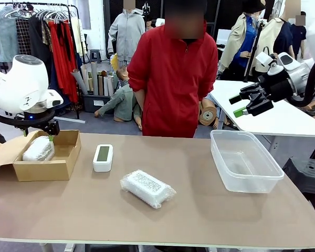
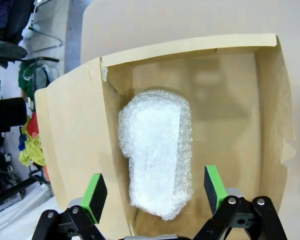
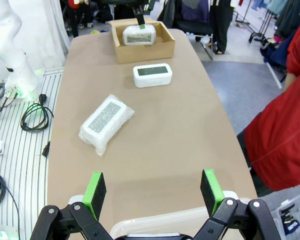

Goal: Separate and place wrapped and unwrapped clocks.
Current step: Pick up the Digital clock indicated by the person.

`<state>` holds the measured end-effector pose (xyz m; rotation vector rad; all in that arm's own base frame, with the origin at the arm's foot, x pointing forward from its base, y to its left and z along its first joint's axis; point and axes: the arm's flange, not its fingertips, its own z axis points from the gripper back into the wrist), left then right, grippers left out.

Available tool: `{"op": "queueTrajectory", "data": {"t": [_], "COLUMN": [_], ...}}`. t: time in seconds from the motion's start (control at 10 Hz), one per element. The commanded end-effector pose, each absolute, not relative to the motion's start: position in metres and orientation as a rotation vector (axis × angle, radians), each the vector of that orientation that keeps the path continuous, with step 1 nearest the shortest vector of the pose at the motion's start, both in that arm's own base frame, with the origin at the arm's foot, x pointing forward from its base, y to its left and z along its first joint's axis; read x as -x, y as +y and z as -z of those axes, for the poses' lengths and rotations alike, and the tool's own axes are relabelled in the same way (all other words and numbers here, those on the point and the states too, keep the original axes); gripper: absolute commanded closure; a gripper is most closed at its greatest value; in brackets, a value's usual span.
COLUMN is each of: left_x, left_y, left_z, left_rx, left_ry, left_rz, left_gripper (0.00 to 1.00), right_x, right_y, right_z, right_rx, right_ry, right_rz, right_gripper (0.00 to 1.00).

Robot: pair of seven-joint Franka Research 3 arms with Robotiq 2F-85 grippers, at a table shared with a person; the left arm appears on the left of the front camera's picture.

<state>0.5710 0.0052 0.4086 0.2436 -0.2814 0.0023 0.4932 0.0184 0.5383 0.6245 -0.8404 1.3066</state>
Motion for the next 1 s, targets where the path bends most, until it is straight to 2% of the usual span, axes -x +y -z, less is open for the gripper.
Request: {"op": "queueTrajectory", "data": {"t": [0.0, 0.1, 0.4, 0.5, 0.7, 0.9], "left_x": [-0.571, -0.571, -0.564, -0.562, -0.561, -0.56], "left_y": [0.006, 0.005, 0.0, -0.005, -0.015, -0.024], "left_z": [-0.41, -0.409, -0.436, -0.447, -0.471, -0.504], "left_rx": [-0.244, -0.244, 0.051, 0.101, 0.325, 0.481], "left_ry": [-0.284, -0.281, -0.156, -0.169, -0.182, -0.252], "left_rz": [-0.005, -0.002, 0.23, 0.319, 0.456, 0.679], "left_gripper": [0.0, 0.0, 0.0, 0.0, 0.0, 0.0], "right_x": [-0.492, -0.492, -0.492, -0.492, -0.492, -0.492], "right_y": [0.019, 0.019, 0.019, 0.019, 0.019, 0.019], "right_z": [-0.539, -0.539, -0.539, -0.539, -0.539, -0.539], "right_rx": [-0.624, -0.624, -0.624, -0.624, -0.624, -0.624], "right_ry": [-0.841, -0.841, -0.841, -0.841, -0.841, -0.841], "right_rz": [-1.309, -1.309, -1.309, -1.309, -1.309, -1.309], "right_gripper": [0.0, 0.0, 0.0, 0.0, 0.0, 0.0]}}
